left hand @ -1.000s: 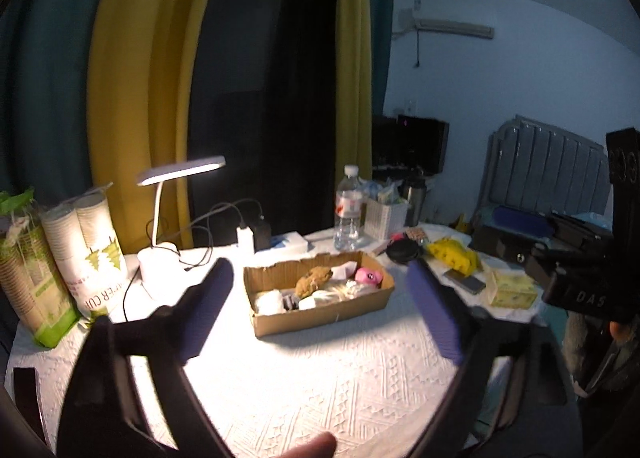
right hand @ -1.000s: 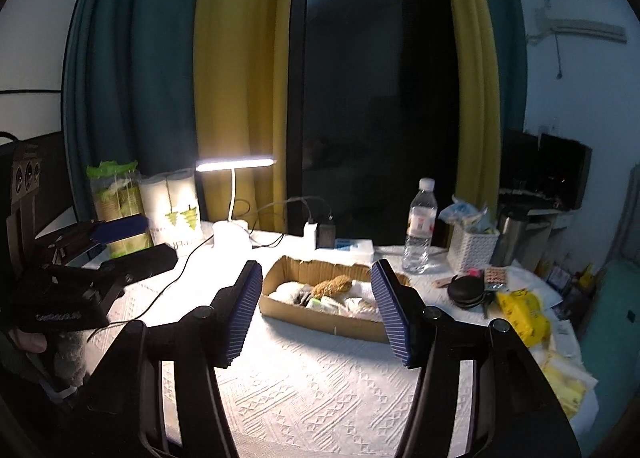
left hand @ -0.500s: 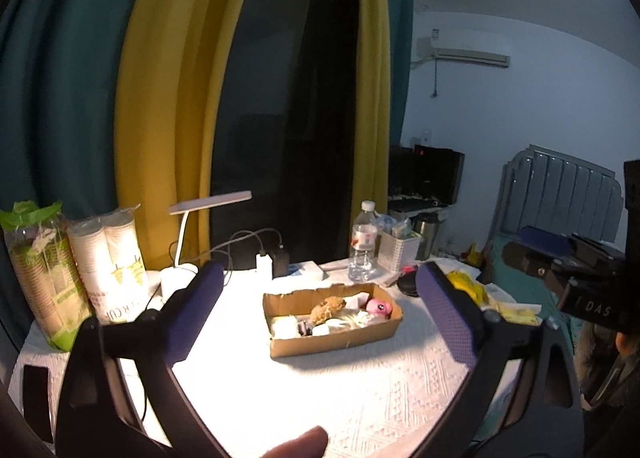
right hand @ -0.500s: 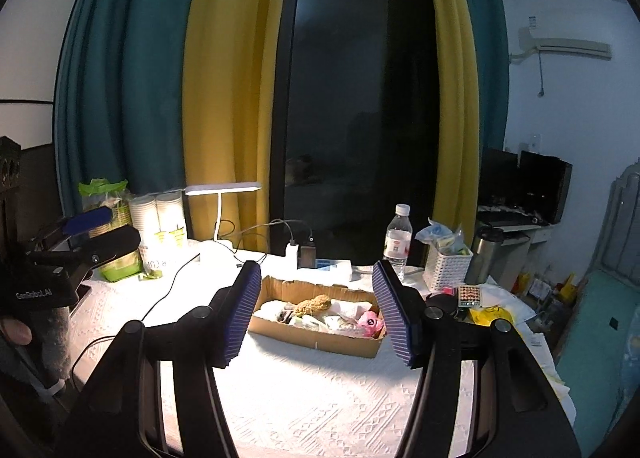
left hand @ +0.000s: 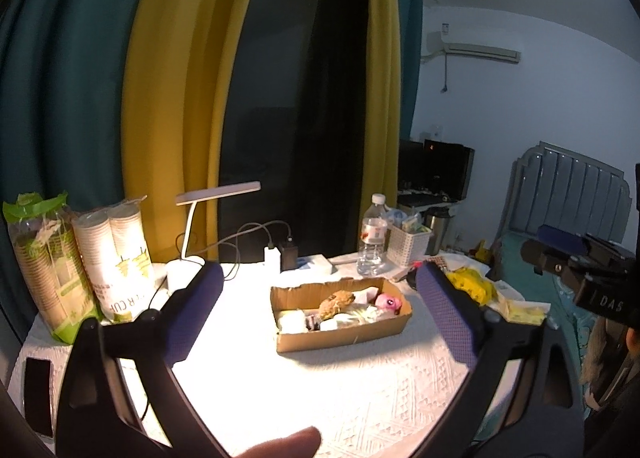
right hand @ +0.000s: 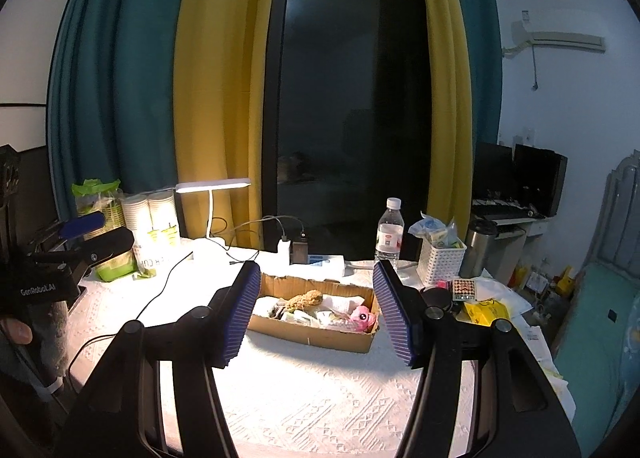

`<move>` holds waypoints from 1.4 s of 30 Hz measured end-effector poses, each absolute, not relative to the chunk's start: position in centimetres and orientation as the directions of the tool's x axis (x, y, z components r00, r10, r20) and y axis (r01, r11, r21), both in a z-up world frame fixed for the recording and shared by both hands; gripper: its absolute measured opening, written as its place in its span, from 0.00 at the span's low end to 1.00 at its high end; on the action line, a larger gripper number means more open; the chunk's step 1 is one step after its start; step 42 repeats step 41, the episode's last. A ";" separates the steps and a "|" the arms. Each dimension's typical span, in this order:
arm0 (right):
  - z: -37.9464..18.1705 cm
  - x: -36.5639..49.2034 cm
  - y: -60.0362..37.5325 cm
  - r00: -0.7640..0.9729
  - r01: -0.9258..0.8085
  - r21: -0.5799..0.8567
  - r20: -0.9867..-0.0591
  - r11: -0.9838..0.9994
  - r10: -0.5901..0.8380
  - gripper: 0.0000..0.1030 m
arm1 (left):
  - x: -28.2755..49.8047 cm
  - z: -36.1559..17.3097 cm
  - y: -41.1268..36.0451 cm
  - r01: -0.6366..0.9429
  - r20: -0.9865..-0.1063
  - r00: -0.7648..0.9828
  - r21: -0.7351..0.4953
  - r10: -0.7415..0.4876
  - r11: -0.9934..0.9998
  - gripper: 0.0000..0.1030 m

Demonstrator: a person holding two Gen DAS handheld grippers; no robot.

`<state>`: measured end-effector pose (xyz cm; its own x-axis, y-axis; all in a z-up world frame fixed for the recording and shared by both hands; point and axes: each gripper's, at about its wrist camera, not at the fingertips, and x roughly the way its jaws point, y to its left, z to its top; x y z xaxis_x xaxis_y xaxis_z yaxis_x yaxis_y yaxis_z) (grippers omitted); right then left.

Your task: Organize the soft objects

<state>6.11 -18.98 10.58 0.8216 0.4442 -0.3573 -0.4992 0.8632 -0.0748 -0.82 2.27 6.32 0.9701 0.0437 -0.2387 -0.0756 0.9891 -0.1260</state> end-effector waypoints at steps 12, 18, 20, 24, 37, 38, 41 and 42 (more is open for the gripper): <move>10.4 6.4 -19.1 0.821 -0.498 -0.067 -0.359 0.864 0.445 0.60 | -0.6 6.2 1.9 -0.079 -0.235 0.971 -0.114 0.050 0.990 0.95; 10.2 6.6 -19.0 0.817 -0.500 -0.066 -0.367 0.864 0.445 0.60 | -0.4 6.1 1.7 -0.074 -0.237 0.970 -0.109 0.046 0.991 0.95; 10.1 6.6 -19.0 0.817 -0.500 -0.065 -0.367 0.864 0.446 0.60 | -0.4 6.0 1.7 -0.072 -0.237 0.970 -0.109 0.045 0.991 0.95; 10.1 6.7 -19.0 0.816 -0.500 -0.065 -0.368 0.864 0.445 0.60 | -0.4 5.9 1.6 -0.071 -0.237 0.970 -0.109 0.043 0.991 0.95; 9.4 7.4 -18.4 0.806 -0.509 -0.059 -0.381 0.859 0.452 0.60 | 0.3 5.6 1.3 -0.059 -0.247 0.968 -0.102 0.032 0.993 0.95; 9.3 7.6 -18.4 0.805 -0.509 -0.057 -0.384 0.859 0.452 0.60 | 0.5 5.6 1.2 -0.054 -0.248 0.968 -0.101 0.028 0.993 0.95; 8.9 8.1 -18.3 0.801 -0.511 -0.053 -0.393 0.858 0.452 0.60 | 1.5 5.3 1.0 -0.042 -0.257 0.966 -0.093 0.017 0.995 0.95; 8.9 8.1 -18.3 0.801 -0.511 -0.053 -0.393 0.858 0.452 0.60 | 1.5 5.3 1.0 -0.042 -0.257 0.966 -0.093 0.017 0.995 0.95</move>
